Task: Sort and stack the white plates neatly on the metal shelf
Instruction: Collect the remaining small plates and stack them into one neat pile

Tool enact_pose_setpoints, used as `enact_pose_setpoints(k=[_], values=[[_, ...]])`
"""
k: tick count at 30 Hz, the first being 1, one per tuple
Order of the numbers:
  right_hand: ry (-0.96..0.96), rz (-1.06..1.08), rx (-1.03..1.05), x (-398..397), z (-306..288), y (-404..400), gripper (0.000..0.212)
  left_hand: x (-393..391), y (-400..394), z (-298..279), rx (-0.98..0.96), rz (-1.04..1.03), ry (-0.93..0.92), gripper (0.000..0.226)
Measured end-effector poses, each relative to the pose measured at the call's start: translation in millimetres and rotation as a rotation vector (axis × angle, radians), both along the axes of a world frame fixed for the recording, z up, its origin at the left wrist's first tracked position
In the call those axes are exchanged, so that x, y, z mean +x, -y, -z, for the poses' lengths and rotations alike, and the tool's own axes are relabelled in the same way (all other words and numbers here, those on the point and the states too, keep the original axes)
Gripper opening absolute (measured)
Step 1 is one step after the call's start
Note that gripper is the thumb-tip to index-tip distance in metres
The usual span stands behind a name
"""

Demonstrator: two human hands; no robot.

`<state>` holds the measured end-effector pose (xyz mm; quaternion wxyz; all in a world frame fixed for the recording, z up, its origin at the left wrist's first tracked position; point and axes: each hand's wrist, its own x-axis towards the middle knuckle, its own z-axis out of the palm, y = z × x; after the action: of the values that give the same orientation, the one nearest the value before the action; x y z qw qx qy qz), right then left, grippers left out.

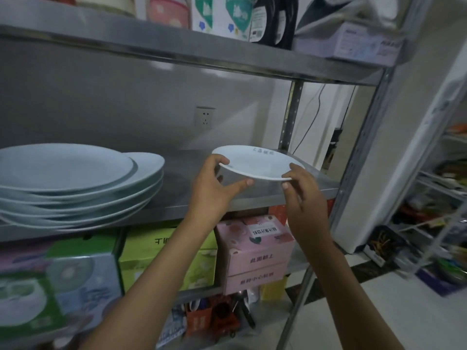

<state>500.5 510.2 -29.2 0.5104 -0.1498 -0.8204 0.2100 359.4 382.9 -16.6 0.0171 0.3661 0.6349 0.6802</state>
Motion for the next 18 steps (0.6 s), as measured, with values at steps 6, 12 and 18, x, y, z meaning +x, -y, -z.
enact_pose_setpoints(k=[6,12,18], values=[[-0.025,-0.101,-0.065,6.4,-20.8,48.2,0.03,17.7,50.5,-22.8,0.141,-0.091,-0.043,0.05],[-0.097,-0.274,-0.363,-32.9,-36.3,97.4,0.072,16.8,112.3,-49.2,0.238,-0.247,-0.1,0.05],[-0.074,-0.508,-0.409,-85.6,-43.7,144.6,0.071,2.8,182.0,-67.1,0.333,-0.416,-0.14,0.049]])
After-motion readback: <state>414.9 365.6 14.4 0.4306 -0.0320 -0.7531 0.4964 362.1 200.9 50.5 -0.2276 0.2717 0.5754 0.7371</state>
